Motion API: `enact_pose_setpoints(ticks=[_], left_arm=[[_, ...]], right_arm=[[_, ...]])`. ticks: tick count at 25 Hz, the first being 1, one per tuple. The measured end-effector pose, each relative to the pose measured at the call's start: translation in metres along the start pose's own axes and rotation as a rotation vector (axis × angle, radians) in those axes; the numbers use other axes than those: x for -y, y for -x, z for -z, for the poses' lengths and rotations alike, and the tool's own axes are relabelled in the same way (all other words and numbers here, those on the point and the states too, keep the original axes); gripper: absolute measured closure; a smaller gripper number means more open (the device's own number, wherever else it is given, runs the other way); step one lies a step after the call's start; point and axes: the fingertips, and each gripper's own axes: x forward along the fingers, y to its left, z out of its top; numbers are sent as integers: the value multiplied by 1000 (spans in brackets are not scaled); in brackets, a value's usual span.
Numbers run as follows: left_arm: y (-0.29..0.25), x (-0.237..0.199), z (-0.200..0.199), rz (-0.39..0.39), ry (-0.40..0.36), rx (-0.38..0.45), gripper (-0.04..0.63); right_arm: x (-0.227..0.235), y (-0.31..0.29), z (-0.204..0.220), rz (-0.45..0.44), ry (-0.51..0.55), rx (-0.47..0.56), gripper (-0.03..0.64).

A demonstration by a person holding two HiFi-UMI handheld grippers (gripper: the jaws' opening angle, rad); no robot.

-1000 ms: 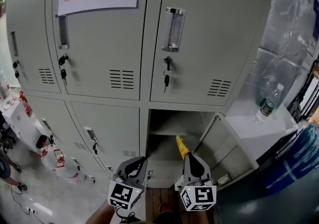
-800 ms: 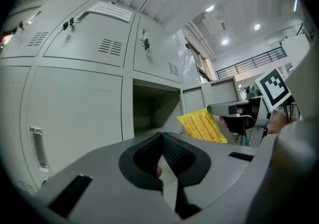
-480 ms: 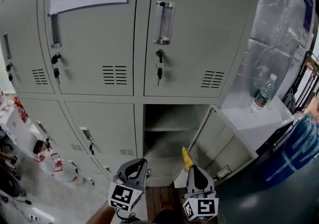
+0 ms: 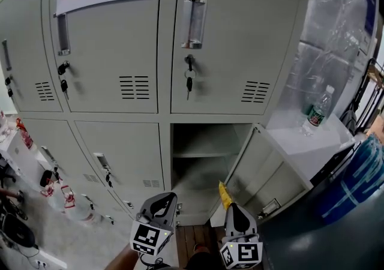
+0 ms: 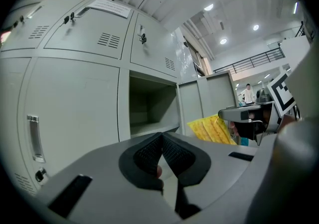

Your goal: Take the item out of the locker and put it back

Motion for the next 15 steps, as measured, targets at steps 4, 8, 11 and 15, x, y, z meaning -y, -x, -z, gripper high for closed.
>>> enact_pose_setpoints(ticks=[4, 8, 11, 15], left_arm=[[-3, -3, -1, -9, 25, -6, 574], [-5, -4, 1, -11, 34, -12, 574], [-5, -2, 1, -11, 11, -2, 574], [-5, -2, 1, -18, 16, -3, 574]], right_arm=[[1, -4, -1, -6, 0, 1, 600], [1, -6, 0, -13, 0, -2, 600], [1, -6, 0, -11, -4, -4, 600], [-1, -6, 1, -18, -2, -5, 600]])
